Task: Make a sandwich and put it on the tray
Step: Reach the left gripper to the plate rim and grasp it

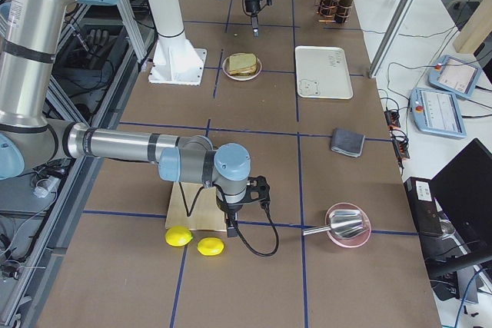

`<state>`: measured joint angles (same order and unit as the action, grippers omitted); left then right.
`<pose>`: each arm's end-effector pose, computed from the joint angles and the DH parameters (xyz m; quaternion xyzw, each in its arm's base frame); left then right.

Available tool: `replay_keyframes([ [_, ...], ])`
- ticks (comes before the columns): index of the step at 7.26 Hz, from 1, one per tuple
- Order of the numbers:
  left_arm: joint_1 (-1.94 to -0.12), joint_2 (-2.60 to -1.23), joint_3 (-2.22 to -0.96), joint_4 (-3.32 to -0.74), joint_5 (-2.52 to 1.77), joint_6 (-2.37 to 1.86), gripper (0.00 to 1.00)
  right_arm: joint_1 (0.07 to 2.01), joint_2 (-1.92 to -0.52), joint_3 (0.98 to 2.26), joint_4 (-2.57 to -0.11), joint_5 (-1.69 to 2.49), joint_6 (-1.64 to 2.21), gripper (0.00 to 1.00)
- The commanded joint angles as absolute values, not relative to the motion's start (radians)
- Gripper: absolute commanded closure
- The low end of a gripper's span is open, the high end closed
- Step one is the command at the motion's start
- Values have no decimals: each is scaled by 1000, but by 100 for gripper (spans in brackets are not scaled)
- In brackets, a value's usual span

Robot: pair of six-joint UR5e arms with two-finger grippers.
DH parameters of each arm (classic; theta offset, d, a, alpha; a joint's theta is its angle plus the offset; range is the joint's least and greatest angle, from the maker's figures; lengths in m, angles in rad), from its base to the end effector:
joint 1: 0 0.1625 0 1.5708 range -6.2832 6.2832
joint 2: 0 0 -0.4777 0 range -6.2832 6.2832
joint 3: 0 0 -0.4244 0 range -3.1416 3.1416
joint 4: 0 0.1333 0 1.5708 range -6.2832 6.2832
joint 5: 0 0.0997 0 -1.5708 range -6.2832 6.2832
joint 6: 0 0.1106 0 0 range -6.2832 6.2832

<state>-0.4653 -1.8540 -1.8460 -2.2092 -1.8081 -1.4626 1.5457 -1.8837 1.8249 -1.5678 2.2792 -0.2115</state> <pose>0.5148 -0.3785 0.3428 0.0644 0.5642 -0.0801 0.8192 0.0520 -0.3729 0.7314 0.0062 -0.3476 -0.1010 0.9321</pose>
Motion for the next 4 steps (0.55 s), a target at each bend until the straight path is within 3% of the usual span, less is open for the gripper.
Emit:
replay_keyframes([
  [1, -376, -1902, -1819, -2180, -1724, -1522, 33, 1546, -1884, 1818, -1568, 2281, -212, 0],
  [4, -330, -1960, -1749, -2181, -1704, -1534, 33, 1545, -1884, 1818, -1568, 2281, -212, 0],
])
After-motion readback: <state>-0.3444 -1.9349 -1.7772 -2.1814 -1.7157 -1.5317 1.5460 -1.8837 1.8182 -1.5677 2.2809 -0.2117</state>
